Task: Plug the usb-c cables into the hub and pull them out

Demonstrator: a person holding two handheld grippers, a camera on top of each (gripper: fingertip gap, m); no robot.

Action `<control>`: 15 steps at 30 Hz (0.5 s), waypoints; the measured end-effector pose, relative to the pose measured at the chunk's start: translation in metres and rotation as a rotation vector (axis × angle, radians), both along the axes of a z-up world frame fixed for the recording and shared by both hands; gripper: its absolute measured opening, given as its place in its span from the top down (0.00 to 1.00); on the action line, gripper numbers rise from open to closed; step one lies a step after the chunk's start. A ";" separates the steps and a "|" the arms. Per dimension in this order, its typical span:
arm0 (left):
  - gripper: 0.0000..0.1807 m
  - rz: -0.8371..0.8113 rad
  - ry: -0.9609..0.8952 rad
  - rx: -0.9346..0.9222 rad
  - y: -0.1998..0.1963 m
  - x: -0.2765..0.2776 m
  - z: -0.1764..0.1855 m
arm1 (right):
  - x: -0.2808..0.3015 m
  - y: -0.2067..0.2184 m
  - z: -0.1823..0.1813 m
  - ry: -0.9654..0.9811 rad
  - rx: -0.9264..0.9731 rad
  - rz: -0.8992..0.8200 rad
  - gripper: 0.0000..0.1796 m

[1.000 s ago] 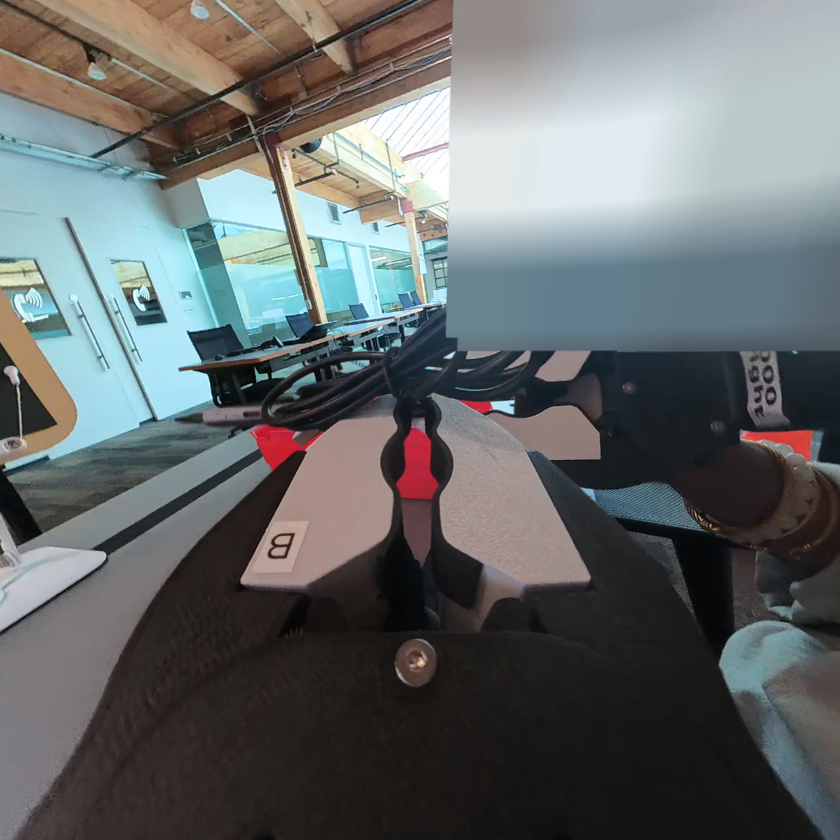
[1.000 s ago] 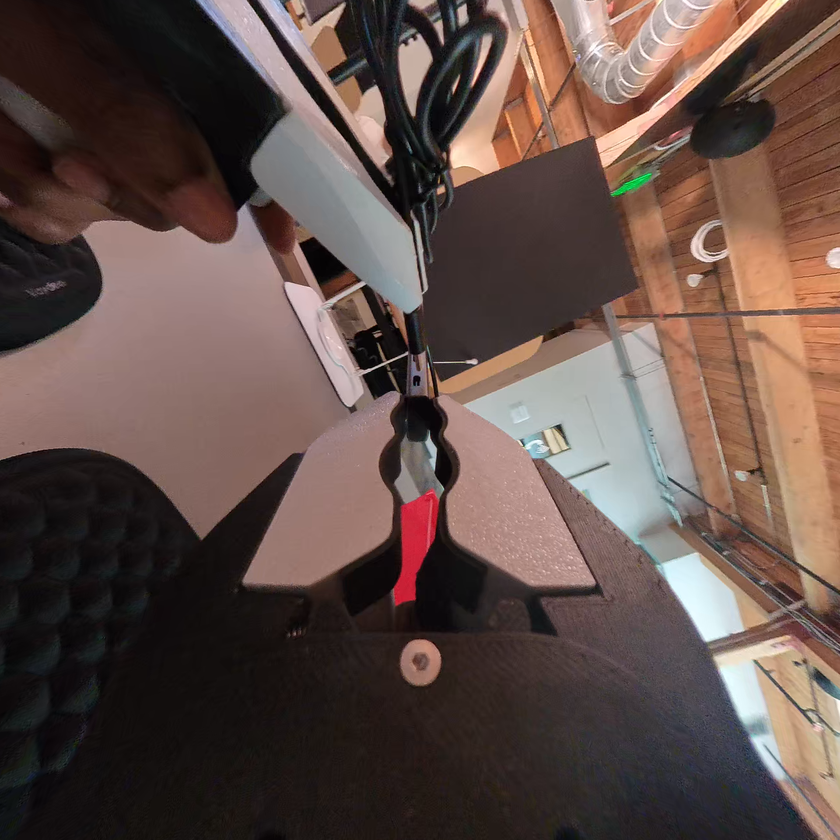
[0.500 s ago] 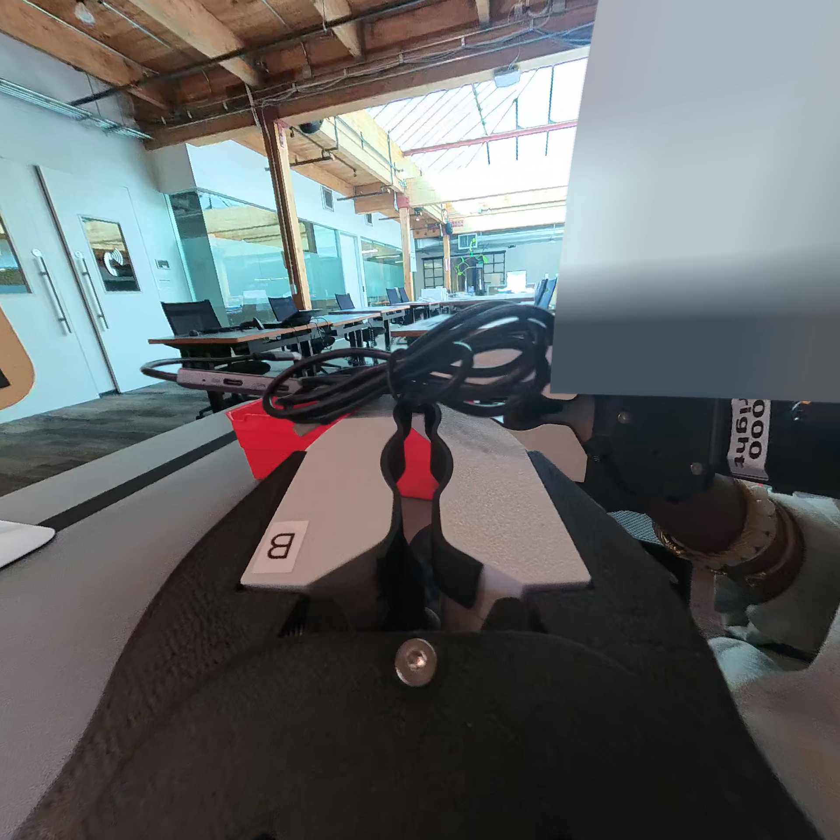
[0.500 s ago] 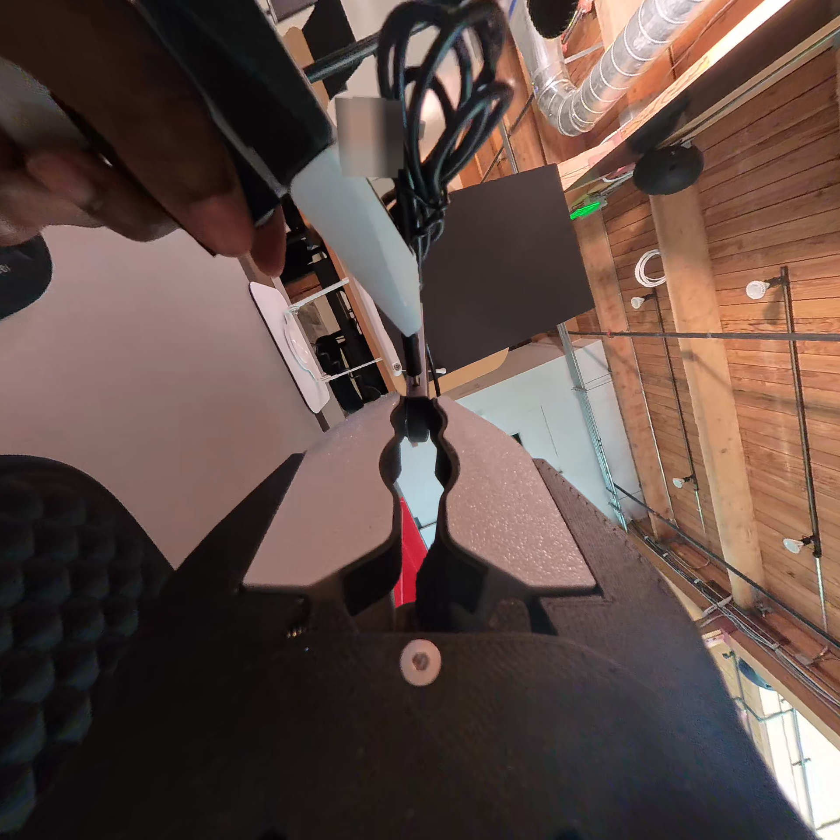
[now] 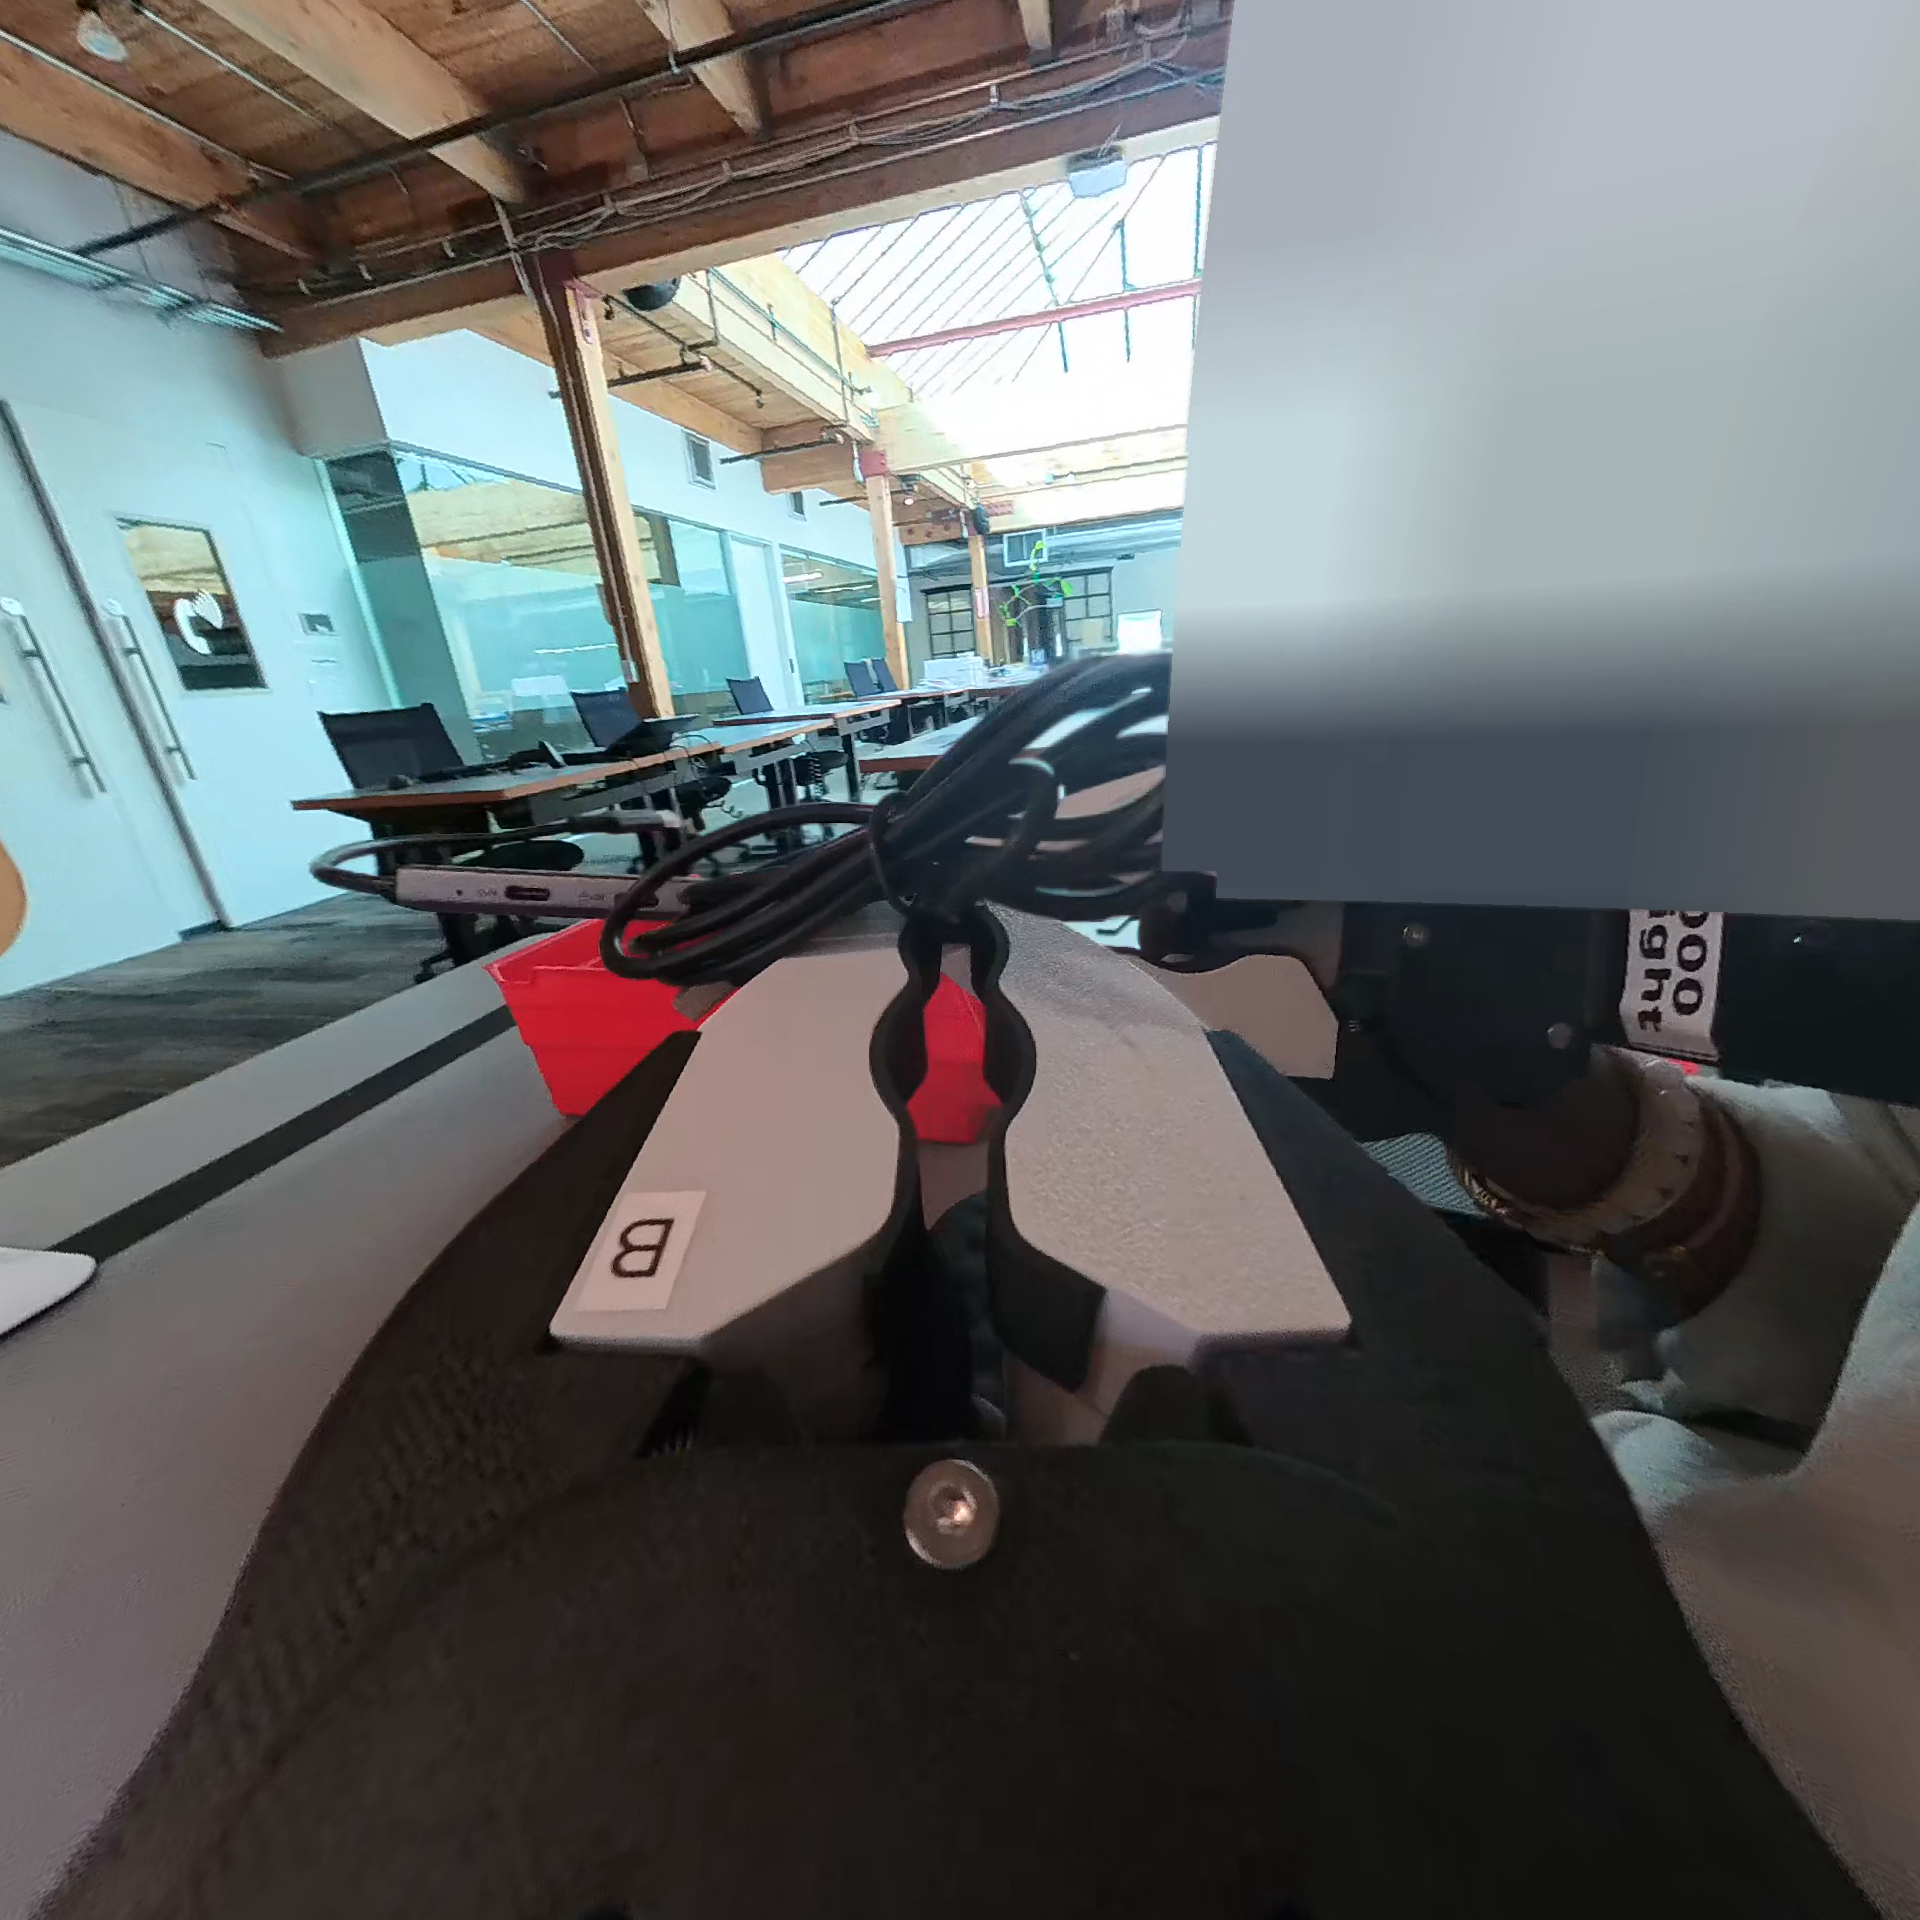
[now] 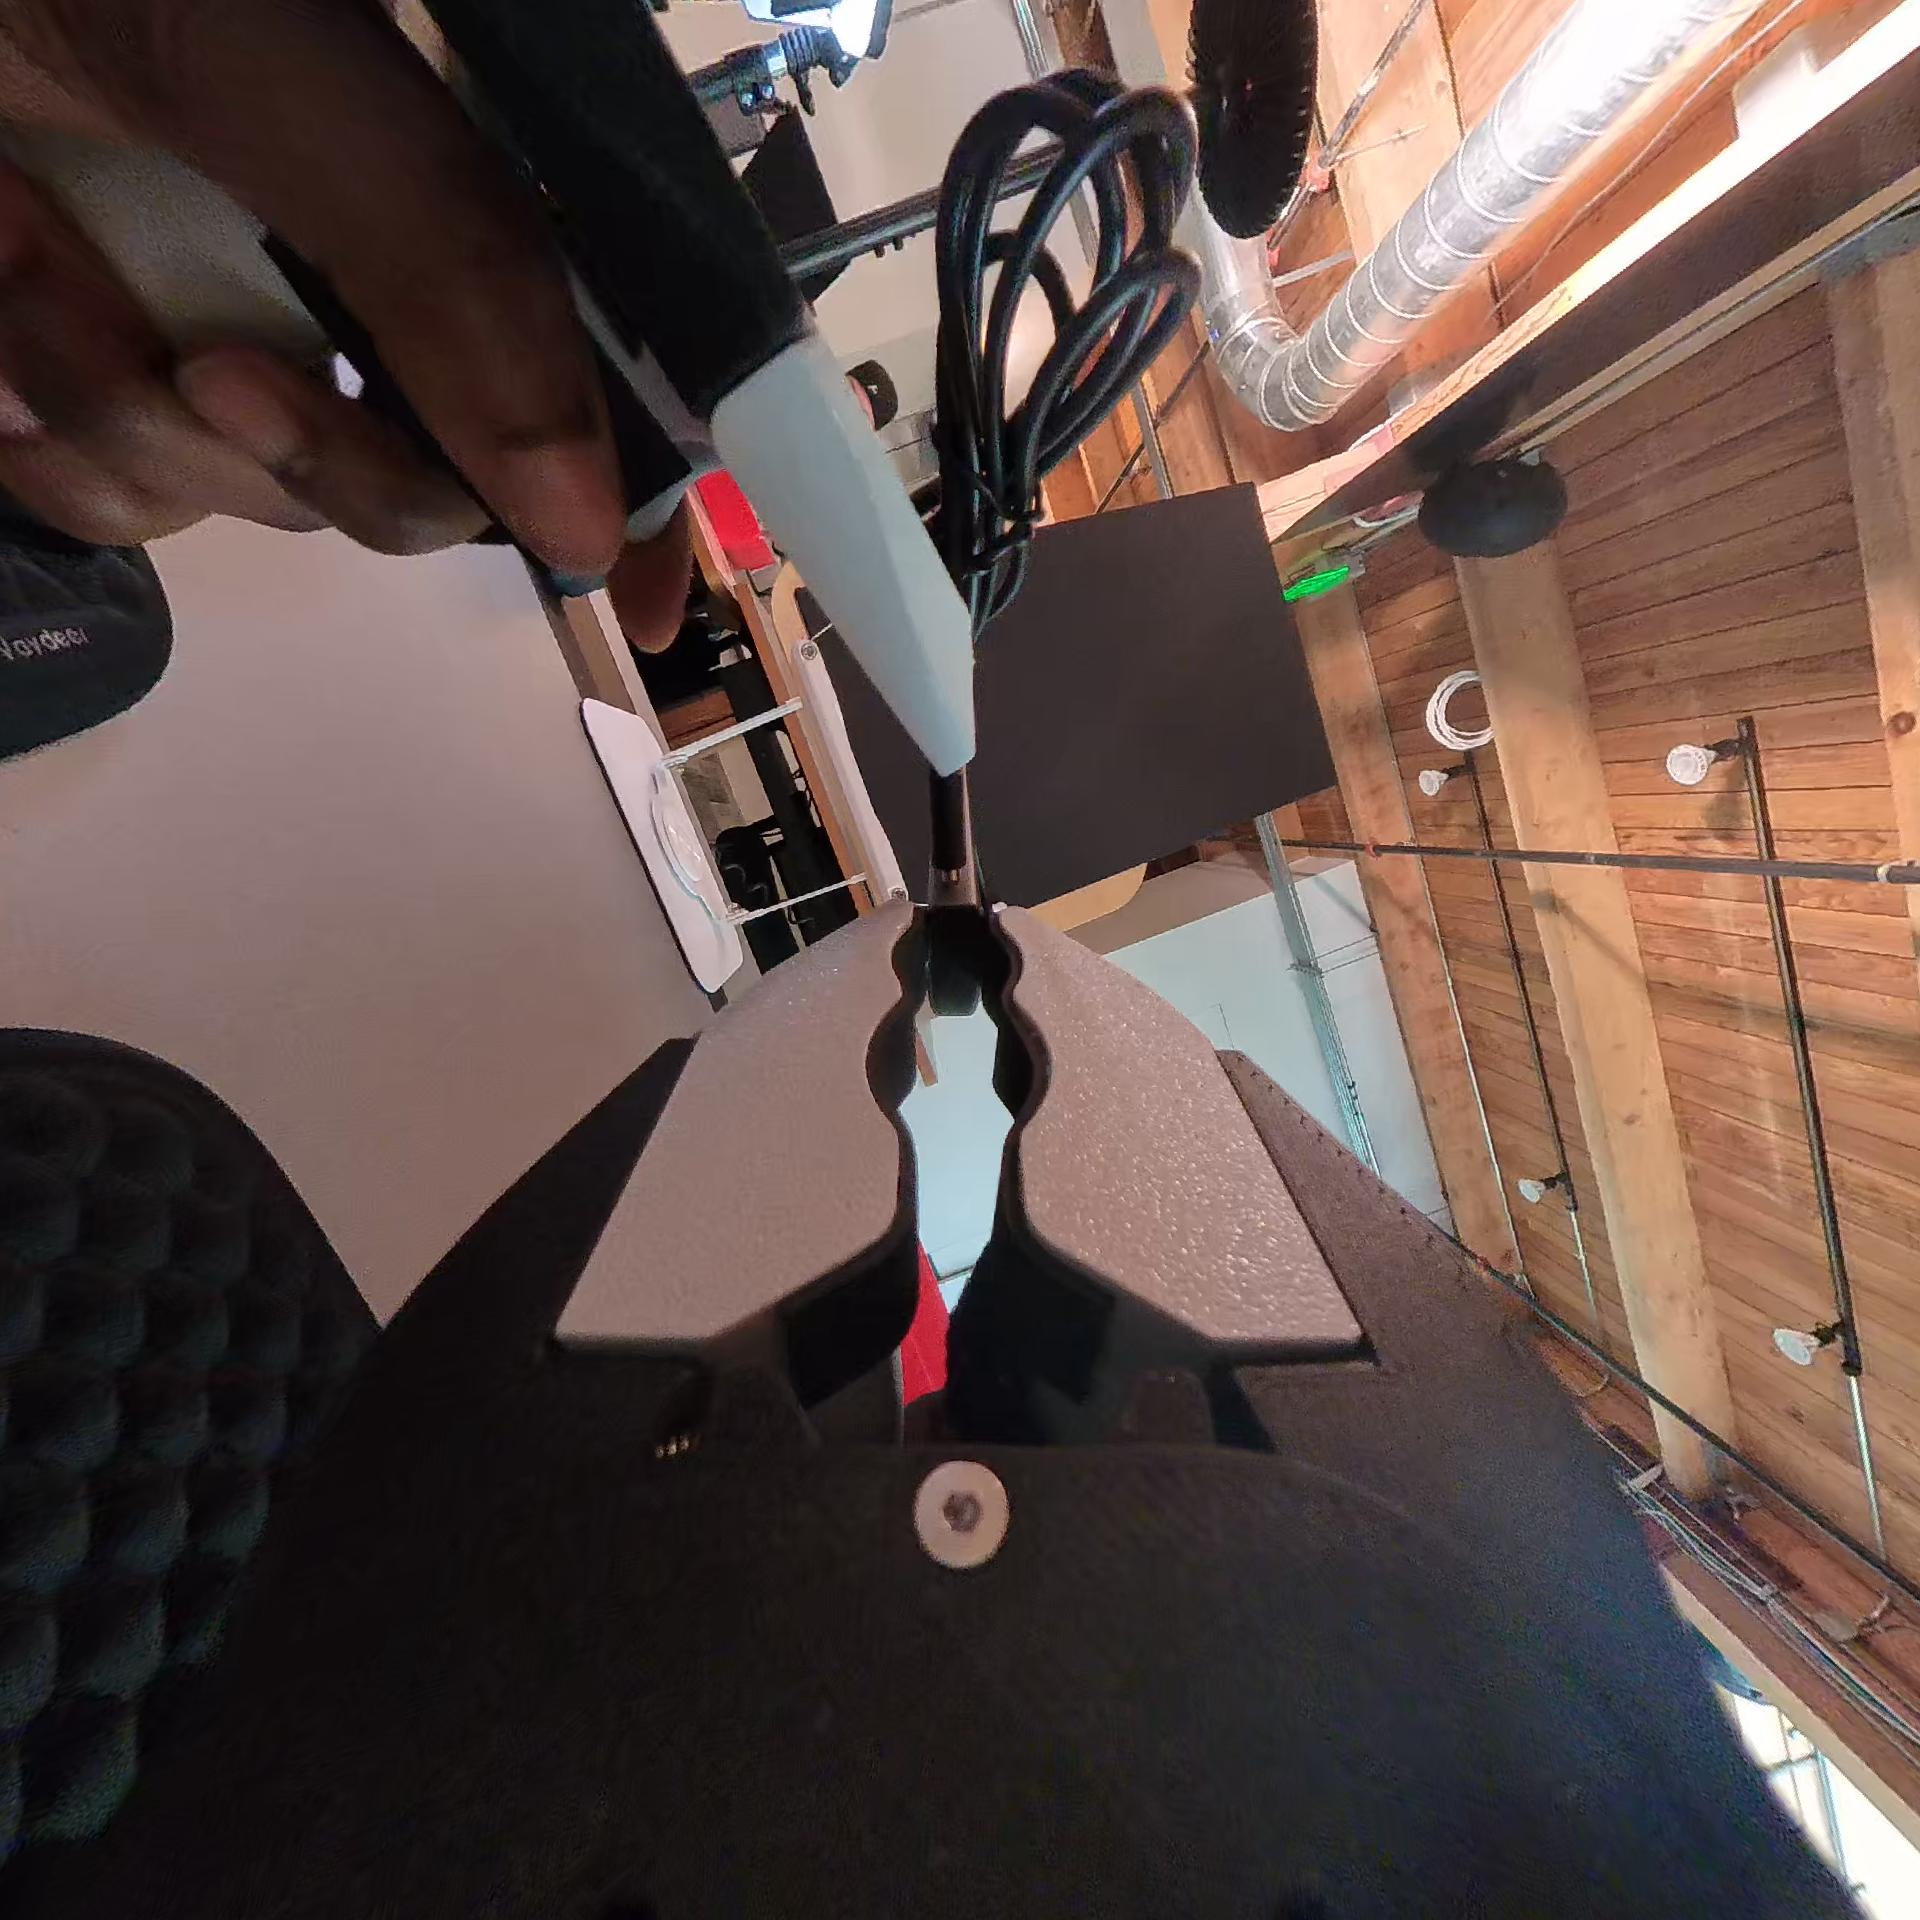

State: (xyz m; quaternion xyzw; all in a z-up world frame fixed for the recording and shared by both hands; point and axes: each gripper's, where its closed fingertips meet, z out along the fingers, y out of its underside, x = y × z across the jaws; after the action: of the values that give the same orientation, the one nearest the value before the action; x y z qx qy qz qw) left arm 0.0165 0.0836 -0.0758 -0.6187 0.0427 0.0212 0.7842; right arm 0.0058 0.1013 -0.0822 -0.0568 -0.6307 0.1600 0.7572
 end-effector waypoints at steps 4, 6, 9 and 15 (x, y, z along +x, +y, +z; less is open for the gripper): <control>0.97 -0.031 -0.029 -0.033 0.000 0.001 -0.002 | 0.002 0.000 0.000 -0.012 0.017 0.025 0.95; 0.97 -0.055 -0.054 -0.051 0.000 0.001 -0.005 | 0.002 -0.001 -0.003 -0.031 0.026 0.031 0.96; 0.97 -0.123 -0.115 -0.061 -0.003 0.002 -0.006 | 0.004 -0.004 -0.005 -0.048 0.041 0.060 0.96; 0.97 -0.082 -0.111 -0.103 -0.002 0.000 -0.008 | 0.004 -0.007 -0.006 -0.069 0.051 0.094 0.96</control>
State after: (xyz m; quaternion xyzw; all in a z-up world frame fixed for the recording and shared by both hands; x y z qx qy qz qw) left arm 0.0162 0.0818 -0.0836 -0.6560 0.0257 -0.0475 0.7528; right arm 0.0096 0.0940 -0.0884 -0.0133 -0.6623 0.1771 0.7279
